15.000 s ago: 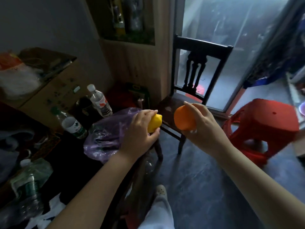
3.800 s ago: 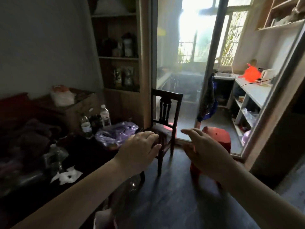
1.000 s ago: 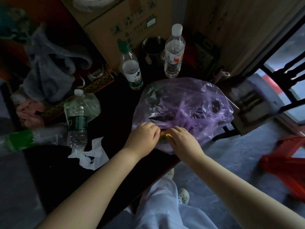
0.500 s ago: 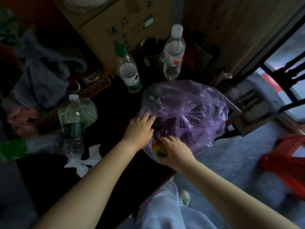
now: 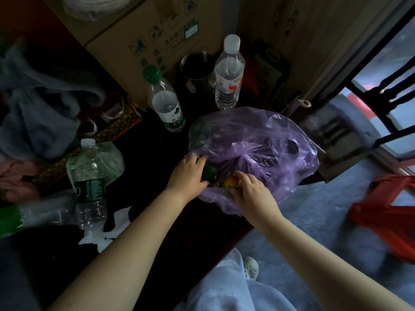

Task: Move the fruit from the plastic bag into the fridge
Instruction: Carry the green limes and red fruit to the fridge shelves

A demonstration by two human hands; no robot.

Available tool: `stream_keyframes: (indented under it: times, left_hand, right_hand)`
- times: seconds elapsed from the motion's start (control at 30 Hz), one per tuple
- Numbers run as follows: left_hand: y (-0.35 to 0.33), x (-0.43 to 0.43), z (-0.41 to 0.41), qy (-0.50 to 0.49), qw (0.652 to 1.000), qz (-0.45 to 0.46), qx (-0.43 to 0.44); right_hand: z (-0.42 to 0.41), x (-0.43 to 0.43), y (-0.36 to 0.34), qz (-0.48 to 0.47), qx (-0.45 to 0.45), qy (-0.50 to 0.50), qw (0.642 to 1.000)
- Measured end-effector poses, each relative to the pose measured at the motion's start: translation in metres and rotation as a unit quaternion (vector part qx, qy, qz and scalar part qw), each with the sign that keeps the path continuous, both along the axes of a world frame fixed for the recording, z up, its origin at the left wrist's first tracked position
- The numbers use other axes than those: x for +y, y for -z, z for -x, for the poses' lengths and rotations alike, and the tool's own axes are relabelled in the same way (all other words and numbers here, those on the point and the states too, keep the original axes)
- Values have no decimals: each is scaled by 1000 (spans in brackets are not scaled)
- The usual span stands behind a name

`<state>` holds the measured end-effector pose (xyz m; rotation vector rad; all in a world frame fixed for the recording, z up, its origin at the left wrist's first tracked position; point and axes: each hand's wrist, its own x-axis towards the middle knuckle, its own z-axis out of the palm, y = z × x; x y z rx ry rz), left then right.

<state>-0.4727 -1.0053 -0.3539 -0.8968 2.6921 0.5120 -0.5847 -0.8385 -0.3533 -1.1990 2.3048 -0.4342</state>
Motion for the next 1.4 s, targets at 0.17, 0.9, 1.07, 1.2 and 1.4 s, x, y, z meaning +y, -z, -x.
stream_keyframes:
  times: [0.17,0.9,1.07,1.2,1.4]
  left_hand:
    - [5,7,2,20,1000,11,-15]
    - [9,16,6,52,997,55,9]
    - [1,23,-1,36,996,61,47]
    - [-22,32,-8,31,994,65,84]
    - [-78,56,-12,-11,982,61,180]
  right_hand:
    - [11,4,3,92,12,37,995]
    - [9,14,4,32,-29,-96,994]
    - [8,21,2,6,-35,-86,996]
    - [7,24,-13,57,-43,-19,997]
    - [10,36,-60,208,-43,36,977]
